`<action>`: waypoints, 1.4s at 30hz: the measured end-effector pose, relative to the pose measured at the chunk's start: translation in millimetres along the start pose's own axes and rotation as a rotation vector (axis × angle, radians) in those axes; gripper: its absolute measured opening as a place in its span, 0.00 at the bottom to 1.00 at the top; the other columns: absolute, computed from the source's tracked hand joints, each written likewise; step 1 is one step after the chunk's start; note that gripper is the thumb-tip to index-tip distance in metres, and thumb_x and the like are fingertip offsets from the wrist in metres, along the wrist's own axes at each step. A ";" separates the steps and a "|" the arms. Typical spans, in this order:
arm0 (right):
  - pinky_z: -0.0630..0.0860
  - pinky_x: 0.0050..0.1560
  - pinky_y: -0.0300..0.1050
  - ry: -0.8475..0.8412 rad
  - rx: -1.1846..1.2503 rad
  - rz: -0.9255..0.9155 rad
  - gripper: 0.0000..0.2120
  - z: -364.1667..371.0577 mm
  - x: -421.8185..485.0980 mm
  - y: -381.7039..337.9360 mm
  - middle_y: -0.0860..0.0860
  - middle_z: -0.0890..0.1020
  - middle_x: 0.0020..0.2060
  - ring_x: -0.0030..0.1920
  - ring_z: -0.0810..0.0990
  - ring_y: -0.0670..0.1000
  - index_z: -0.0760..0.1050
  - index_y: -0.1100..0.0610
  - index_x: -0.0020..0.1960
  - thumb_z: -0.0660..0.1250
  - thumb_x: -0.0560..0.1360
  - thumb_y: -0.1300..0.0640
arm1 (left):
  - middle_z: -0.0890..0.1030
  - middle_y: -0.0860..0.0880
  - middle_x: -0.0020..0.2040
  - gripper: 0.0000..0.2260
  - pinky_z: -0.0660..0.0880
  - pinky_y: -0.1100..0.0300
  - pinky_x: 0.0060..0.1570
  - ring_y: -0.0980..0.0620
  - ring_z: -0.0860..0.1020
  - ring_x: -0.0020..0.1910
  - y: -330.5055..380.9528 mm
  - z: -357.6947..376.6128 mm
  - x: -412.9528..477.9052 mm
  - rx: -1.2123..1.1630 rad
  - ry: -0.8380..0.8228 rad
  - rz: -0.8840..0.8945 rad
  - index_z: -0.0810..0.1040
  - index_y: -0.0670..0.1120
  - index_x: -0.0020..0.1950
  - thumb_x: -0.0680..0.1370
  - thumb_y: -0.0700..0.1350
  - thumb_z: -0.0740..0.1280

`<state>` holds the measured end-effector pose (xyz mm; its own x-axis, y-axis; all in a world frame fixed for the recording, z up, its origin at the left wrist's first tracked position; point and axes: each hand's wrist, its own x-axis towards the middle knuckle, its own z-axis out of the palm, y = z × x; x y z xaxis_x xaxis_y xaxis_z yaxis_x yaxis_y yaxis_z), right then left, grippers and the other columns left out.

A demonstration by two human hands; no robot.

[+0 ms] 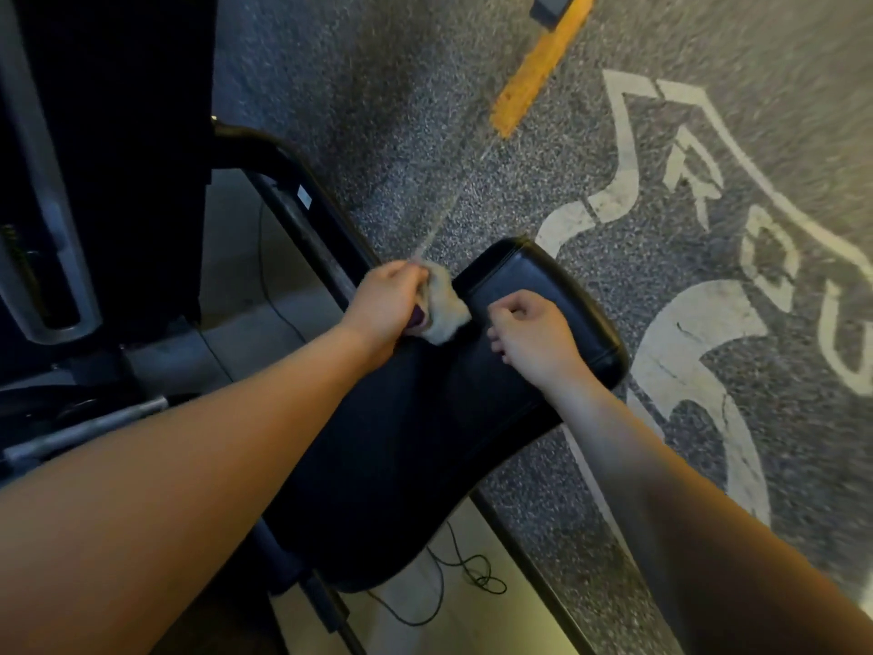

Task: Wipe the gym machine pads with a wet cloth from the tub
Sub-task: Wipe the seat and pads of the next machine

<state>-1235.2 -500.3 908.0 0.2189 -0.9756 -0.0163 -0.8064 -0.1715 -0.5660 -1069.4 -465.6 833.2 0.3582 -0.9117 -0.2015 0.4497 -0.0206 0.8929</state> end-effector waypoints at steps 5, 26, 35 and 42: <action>0.72 0.36 0.51 0.190 -0.493 -0.390 0.04 -27.0 19.9 5.6 0.51 0.79 0.34 0.36 0.77 0.55 0.74 0.54 0.44 0.63 0.76 0.55 | 0.79 0.57 0.61 0.15 0.79 0.62 0.48 0.56 0.79 0.56 23.9 50.8 36.7 0.269 -0.106 0.341 0.78 0.47 0.67 0.83 0.41 0.58; 0.68 0.53 0.58 0.506 -0.985 -0.359 0.23 -7.4 47.0 26.3 0.61 0.75 0.58 0.54 0.73 0.64 0.72 0.62 0.63 0.58 0.73 0.51 | 0.65 0.47 0.79 0.22 0.61 0.66 0.66 0.49 0.65 0.76 -55.5 48.3 61.8 0.772 -0.157 0.471 0.57 0.50 0.82 0.87 0.50 0.50; 0.69 0.56 0.61 0.510 -1.040 -0.354 0.25 -3.9 47.4 27.1 0.63 0.75 0.61 0.56 0.73 0.65 0.70 0.64 0.68 0.56 0.75 0.51 | 0.81 0.43 0.51 0.15 0.65 0.58 0.43 0.41 0.79 0.53 -27.5 50.1 61.4 0.752 -0.019 0.388 0.77 0.46 0.57 0.87 0.49 0.52; 0.69 0.59 0.61 0.526 -1.065 -0.370 0.27 -4.0 49.2 30.3 0.63 0.74 0.63 0.60 0.73 0.66 0.70 0.64 0.70 0.55 0.76 0.50 | 0.73 0.47 0.74 0.22 0.71 0.53 0.62 0.44 0.75 0.67 -36.9 56.8 75.2 0.806 -0.150 0.453 0.61 0.56 0.80 0.86 0.56 0.47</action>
<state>-1251.0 -554.1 893.4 0.4795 -0.7392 0.4729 -0.8413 -0.2339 0.4874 -1105.5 -556.7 808.0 0.2260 -0.9446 0.2380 -0.4296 0.1227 0.8947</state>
